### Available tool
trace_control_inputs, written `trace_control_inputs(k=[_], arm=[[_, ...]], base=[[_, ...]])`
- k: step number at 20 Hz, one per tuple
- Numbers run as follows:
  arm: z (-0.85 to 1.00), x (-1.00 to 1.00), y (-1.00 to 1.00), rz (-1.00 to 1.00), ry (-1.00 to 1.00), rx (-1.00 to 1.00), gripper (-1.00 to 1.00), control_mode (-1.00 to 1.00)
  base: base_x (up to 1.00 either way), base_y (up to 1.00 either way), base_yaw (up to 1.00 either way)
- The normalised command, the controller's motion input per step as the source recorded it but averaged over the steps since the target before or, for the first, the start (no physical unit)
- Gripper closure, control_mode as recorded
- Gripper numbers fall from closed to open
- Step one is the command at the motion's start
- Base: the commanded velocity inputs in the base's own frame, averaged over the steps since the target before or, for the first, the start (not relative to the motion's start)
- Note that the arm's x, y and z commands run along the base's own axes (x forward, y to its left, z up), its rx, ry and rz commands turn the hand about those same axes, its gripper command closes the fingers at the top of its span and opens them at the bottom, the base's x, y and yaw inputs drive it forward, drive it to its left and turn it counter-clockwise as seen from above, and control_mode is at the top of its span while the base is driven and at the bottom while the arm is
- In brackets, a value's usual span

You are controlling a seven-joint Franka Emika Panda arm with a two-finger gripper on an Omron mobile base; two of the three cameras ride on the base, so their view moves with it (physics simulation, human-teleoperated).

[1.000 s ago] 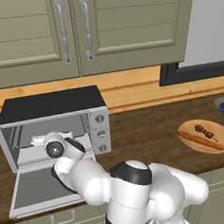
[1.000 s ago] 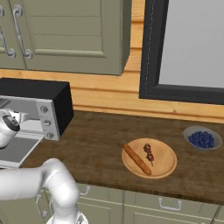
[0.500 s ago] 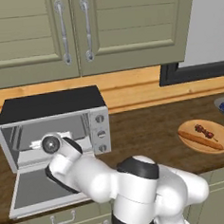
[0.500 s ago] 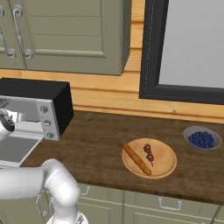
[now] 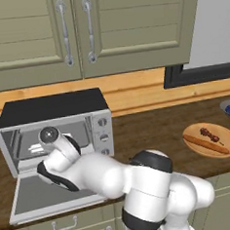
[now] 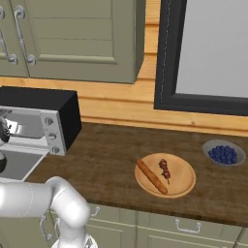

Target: Pick up the kebab skewer and baguette bread, and place them inside the toaster oven. Close the toaster oven door and start by setting the timer.

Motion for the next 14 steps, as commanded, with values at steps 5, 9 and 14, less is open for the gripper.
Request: trace_control_inputs(k=[5,9,14], arm=[[-0.81,-0.64,0.0,0.0,0.27,-0.03,-1.0,-1.0],[-0.74,-0.79,0.0,0.0,0.27,-0.02,-1.0,-1.0],[-0.82,-0.87,0.0,0.0,0.27,-0.01,-1.0,-1.0]], base=[[0.0,0.0,0.0],[0.0,0.0,0.0],[0.0,0.0,0.0]])
